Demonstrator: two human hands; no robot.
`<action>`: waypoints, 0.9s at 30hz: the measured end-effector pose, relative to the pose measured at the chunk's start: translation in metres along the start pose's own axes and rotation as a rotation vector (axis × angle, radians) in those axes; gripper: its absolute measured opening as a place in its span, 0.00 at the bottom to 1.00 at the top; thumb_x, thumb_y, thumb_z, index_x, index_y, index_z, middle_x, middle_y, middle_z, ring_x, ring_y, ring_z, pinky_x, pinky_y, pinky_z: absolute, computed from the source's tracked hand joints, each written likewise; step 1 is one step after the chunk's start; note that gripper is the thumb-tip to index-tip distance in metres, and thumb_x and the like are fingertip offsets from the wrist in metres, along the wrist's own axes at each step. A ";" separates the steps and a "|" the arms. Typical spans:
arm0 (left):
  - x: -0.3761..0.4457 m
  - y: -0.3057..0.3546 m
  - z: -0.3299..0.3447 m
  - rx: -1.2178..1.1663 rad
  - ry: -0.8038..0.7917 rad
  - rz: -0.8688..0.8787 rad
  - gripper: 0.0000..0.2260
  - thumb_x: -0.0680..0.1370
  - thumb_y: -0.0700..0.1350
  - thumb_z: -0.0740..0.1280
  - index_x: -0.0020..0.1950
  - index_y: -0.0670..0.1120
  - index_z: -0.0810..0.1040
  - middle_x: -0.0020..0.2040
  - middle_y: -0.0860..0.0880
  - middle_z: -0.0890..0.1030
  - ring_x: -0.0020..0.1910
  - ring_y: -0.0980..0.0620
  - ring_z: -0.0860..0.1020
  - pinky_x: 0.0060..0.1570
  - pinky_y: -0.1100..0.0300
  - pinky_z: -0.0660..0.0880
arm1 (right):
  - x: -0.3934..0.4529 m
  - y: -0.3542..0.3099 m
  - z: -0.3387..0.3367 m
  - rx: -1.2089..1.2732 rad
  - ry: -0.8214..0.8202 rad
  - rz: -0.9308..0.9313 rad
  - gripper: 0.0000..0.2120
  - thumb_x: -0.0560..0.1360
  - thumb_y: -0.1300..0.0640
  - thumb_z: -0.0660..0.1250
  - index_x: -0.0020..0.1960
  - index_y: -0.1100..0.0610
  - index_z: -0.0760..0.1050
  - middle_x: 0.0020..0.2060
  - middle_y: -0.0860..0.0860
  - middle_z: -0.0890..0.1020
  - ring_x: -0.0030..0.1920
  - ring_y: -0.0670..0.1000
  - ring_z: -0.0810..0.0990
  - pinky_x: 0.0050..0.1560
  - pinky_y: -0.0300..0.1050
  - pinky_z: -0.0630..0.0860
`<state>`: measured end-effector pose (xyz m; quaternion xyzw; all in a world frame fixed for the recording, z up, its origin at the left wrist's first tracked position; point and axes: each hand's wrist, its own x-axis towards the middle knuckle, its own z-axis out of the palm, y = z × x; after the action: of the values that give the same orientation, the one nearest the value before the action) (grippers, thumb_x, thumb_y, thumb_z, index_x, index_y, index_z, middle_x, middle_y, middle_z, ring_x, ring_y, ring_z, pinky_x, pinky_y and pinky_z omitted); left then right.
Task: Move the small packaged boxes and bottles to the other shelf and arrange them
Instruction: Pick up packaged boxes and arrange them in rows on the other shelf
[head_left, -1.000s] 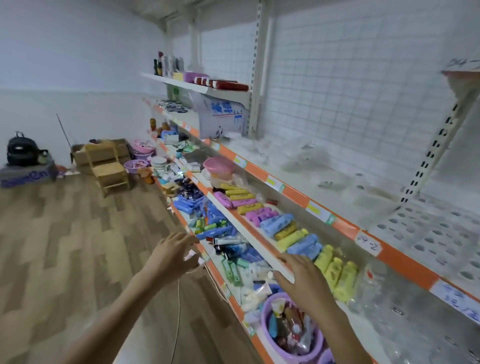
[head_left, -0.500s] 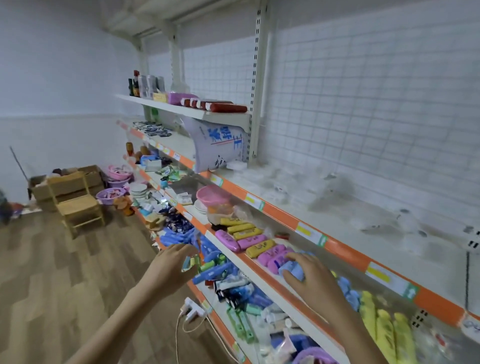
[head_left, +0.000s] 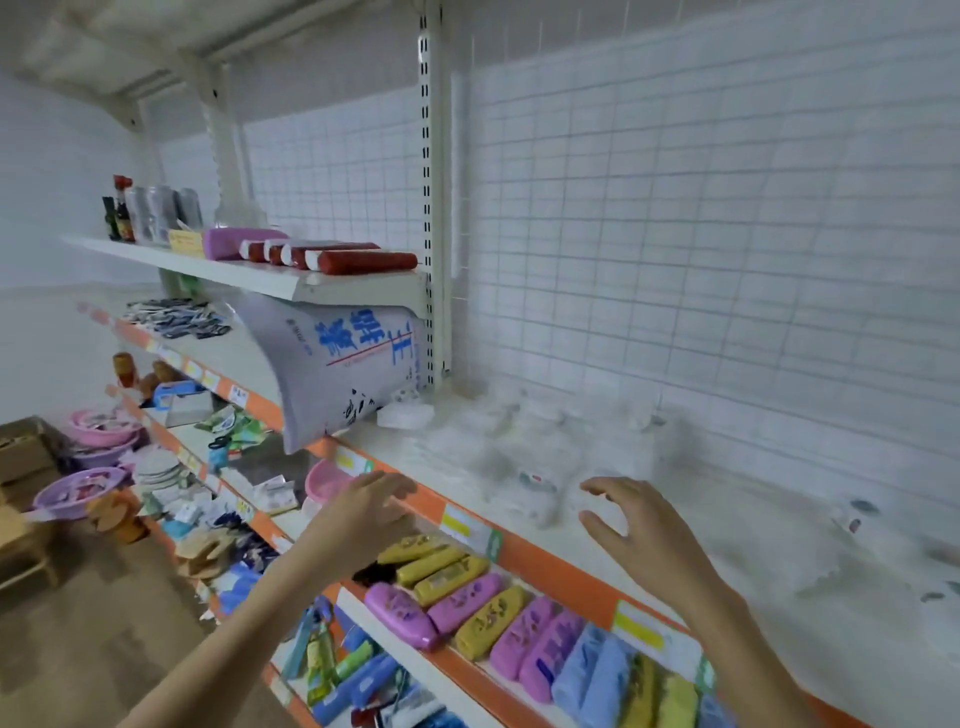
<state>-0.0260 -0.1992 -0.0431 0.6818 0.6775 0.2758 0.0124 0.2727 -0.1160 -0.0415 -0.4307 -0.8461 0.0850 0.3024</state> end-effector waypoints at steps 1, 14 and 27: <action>0.025 -0.005 -0.001 0.013 0.010 0.026 0.16 0.74 0.52 0.65 0.60 0.49 0.75 0.55 0.53 0.76 0.53 0.56 0.73 0.52 0.61 0.71 | 0.018 0.004 0.001 -0.010 0.018 -0.003 0.15 0.76 0.51 0.65 0.62 0.52 0.74 0.57 0.44 0.77 0.59 0.46 0.73 0.57 0.36 0.66; 0.271 -0.055 0.012 0.209 -0.231 0.276 0.18 0.76 0.49 0.65 0.65 0.46 0.71 0.62 0.49 0.74 0.58 0.51 0.74 0.58 0.58 0.71 | 0.196 0.046 0.040 -0.125 -0.122 0.151 0.17 0.77 0.50 0.63 0.64 0.52 0.71 0.60 0.48 0.75 0.62 0.49 0.70 0.61 0.44 0.68; 0.359 -0.121 0.091 0.176 -0.921 0.463 0.31 0.74 0.39 0.67 0.73 0.52 0.59 0.74 0.49 0.59 0.72 0.51 0.59 0.69 0.57 0.58 | 0.284 0.051 0.123 -0.395 -0.398 0.412 0.26 0.79 0.56 0.59 0.74 0.59 0.56 0.72 0.56 0.60 0.71 0.56 0.58 0.68 0.50 0.62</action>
<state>-0.1264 0.1769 -0.0389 0.8629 0.4538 -0.1149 0.1905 0.1080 0.1514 -0.0364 -0.6175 -0.7840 0.0612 0.0186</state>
